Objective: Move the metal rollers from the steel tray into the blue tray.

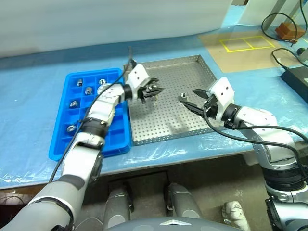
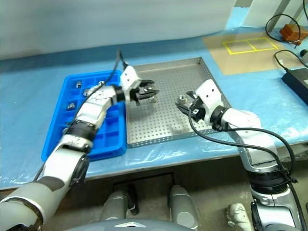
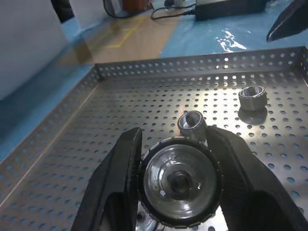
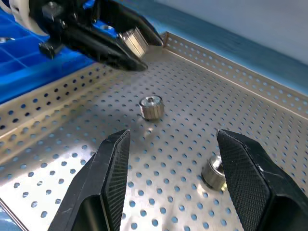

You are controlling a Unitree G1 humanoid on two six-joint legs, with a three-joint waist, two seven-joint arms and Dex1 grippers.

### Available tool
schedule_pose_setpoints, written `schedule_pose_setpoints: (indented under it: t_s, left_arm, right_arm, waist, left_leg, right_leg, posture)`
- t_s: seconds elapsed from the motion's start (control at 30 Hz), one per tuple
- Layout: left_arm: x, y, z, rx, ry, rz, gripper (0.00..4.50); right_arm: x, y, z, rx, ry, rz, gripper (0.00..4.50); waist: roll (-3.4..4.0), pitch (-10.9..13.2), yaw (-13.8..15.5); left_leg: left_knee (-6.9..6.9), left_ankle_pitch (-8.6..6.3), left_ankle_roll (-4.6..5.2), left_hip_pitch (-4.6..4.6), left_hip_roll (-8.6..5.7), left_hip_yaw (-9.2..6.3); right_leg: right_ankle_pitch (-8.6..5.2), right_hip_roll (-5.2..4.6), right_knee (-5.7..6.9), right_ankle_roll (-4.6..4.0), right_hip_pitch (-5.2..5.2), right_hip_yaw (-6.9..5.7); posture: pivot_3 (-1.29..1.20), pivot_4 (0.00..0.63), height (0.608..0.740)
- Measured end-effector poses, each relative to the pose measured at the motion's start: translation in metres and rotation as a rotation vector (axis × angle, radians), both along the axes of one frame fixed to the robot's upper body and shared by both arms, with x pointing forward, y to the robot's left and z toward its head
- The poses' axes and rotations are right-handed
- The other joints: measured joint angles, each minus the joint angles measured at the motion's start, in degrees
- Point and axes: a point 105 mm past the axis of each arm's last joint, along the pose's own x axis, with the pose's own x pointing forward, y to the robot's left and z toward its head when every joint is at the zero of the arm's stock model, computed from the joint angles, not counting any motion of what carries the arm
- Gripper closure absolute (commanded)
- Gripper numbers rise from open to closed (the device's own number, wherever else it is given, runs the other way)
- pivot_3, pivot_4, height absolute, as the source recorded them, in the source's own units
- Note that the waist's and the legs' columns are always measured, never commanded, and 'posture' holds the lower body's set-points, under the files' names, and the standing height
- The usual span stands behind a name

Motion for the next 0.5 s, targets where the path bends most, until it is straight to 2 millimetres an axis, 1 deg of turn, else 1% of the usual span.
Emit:
schedule_pose_setpoints:
  t_s: [0.07, 0.17, 0.2, 0.3, 0.37, 0.43, 0.5]
  left_arm:
    - [-0.016, 0.020, -0.008, -0.005, 0.036, 0.033, 2.77]
    - [-0.036, 0.043, -0.019, -0.002, 0.102, 0.070, 2.77]
    - [-0.042, 0.049, -0.017, -0.005, 0.104, 0.082, 2.77]
    - [-0.057, 0.060, -0.003, -0.019, 0.063, 0.129, 2.77]
    - [-0.064, 0.068, 0.000, -0.037, 0.055, 0.185, 2.77]
    - [-0.068, 0.077, -0.004, -0.044, 0.071, 0.247, 2.77]
    - [-0.074, 0.091, -0.015, -0.033, 0.102, 0.318, 2.77]
  right_arm:
    - [0.004, 0.015, 0.002, 0.006, 0.007, 0.072, 1.59]
    - [0.013, 0.038, 0.004, -0.004, -0.010, 0.164, 1.59]
    - [0.015, 0.046, 0.004, 0.000, -0.009, 0.200, 1.59]
    - [0.019, 0.072, 0.006, 0.023, -0.005, 0.314, 1.59]
    - [0.020, 0.088, 0.009, 0.029, -0.009, 0.387, 1.59]
    - [0.017, 0.100, 0.009, 0.022, -0.007, 0.459, 1.59]
    - [0.013, 0.108, 0.003, 0.012, 0.013, 0.524, 1.59]
  waist:
    - [0.07, 0.0, 0.1]
    - [0.13, 0.1, 1.4]
    - [0.15, 0.1, 2.1]
    - [0.21, 0.2, 4.5]
    - [0.21, 0.2, 5.8]
    - [0.21, 0.2, 7.2]
    - [0.21, 0.2, 7.9]
  left_leg:
    - [-0.03, 0.04, -0.06, -0.02, 0.01, 0.01]
    - [-0.04, 0.11, -0.26, -0.08, 0.05, -0.01]
    - [-0.05, 0.06, -0.45, -0.08, 0.08, -0.02]
    - [-0.09, 0.10, -0.53, -0.07, 0.08, -0.02]
    - [-0.13, 0.10, -0.53, -0.09, 0.07, -0.01]
    - [-0.19, 0.11, -0.54, -0.11, 0.06, -0.02]
    - [-0.26, 0.11, -0.54, -0.12, 0.04, -0.02]
  right_leg:
    - [0.00, 0.00, 0.03, -0.01, -0.06, 0.00]
    - [0.01, 0.01, 0.14, -0.03, -0.18, -0.04]
    - [0.02, 0.02, 0.15, -0.05, -0.19, -0.05]
    - [0.03, 0.00, 0.13, -0.07, -0.17, -0.07]
    - [0.03, -0.01, 0.10, -0.07, -0.18, -0.07]
    - [0.03, -0.01, 0.05, -0.07, -0.19, -0.08]
    - [0.03, -0.01, 0.02, -0.07, -0.21, -0.09]
  posture:
    - [-0.18, 0.150, 0.740]
    - [-0.08, 0.150, 0.740]
    - [-0.04, 0.150, 0.740]
    - [0.06, 0.150, 0.740]
    - [0.11, 0.150, 0.740]
    - [0.15, 0.150, 0.740]
    - [0.19, 0.150, 0.740]
